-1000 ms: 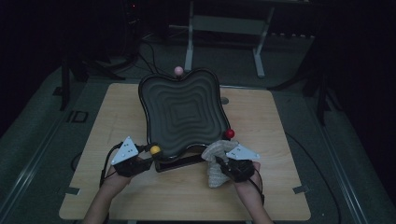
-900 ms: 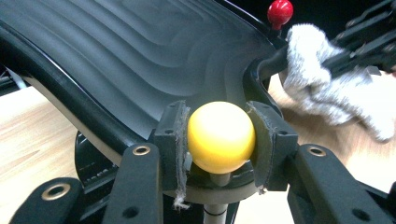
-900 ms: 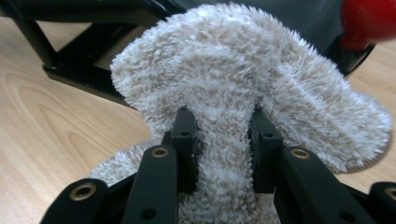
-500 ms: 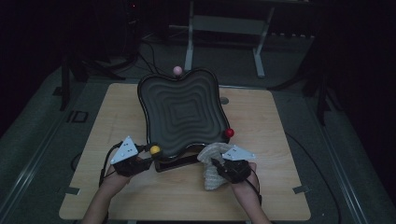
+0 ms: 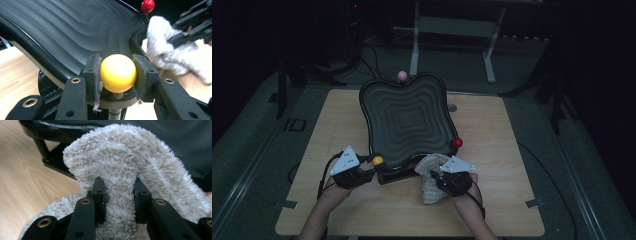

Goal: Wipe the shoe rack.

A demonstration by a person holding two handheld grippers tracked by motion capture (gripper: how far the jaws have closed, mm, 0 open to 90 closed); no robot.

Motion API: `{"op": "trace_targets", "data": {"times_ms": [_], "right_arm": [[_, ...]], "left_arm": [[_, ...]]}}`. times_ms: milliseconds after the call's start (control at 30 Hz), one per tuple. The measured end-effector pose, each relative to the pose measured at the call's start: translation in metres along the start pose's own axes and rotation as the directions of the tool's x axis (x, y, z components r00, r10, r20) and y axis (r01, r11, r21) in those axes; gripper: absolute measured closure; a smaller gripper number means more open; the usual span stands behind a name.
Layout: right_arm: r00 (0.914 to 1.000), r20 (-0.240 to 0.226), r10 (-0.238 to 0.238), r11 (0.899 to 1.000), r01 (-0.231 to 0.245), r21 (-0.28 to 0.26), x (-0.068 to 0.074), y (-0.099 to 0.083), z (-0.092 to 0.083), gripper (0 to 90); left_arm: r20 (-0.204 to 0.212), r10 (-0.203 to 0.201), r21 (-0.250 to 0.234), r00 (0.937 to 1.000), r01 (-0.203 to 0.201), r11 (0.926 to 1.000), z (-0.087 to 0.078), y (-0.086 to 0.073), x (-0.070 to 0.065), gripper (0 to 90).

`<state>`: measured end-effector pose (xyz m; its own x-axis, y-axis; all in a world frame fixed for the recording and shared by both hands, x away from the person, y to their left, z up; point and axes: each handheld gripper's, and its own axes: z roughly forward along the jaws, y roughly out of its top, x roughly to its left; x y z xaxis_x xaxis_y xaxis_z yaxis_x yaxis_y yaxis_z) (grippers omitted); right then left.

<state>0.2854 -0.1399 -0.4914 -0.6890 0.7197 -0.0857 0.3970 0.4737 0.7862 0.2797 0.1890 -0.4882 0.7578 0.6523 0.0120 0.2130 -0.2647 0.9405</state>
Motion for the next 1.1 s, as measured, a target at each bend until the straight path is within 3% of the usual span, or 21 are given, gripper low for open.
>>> {"op": "trace_targets", "data": {"times_ms": [100,267,433,600,667,800,967,1100], "right_arm": [[0.9995,-0.026,0.017,1.000,-0.017,0.025,0.001,-0.002,0.006,68.9],[0.9995,-0.029,-0.012,1.000,0.011,-0.023,0.006,0.015,0.000,69.0],[0.9988,-0.049,-0.004,0.999,0.006,0.036,0.008,0.008,0.018,69.0],[0.9985,-0.054,0.002,1.000,-0.003,-0.020,0.008,0.022,0.006,69.0],[0.9986,-0.052,0.008,1.000,-0.009,-0.019,0.007,0.023,0.011,69.1],[0.9979,-0.065,-0.009,0.999,0.011,0.030,0.014,0.019,0.028,69.0],[0.9977,-0.067,-0.012,1.000,0.011,-0.014,0.017,0.029,0.018,69.0],[0.9975,-0.071,-0.009,1.000,0.010,0.010,0.019,0.024,0.028,69.0]], "left_arm": [[0.008,-0.002,-0.004,1.0000,0.002,1.0000,0.000,-0.001,0.001,59.4],[0.012,-0.003,-0.005,0.9999,0.003,1.0000,0.000,-0.001,0.001,59.3],[0.011,-0.002,-0.004,0.9999,0.002,1.0000,0.000,-0.001,0.001,59.3],[0.012,-0.003,-0.002,0.9999,0.003,1.0000,0.000,0.000,0.001,59.3],[0.013,-0.002,0.000,0.9999,0.002,1.0000,0.000,0.000,0.001,59.4],[0.016,-0.001,0.002,0.9999,0.001,1.0000,0.000,0.000,0.001,59.4],[0.022,-0.003,-0.001,0.9998,0.003,1.0000,0.000,0.000,0.002,59.4],[0.021,-0.003,0.001,0.9998,0.003,1.0000,0.000,0.000,0.002,59.4]]}}
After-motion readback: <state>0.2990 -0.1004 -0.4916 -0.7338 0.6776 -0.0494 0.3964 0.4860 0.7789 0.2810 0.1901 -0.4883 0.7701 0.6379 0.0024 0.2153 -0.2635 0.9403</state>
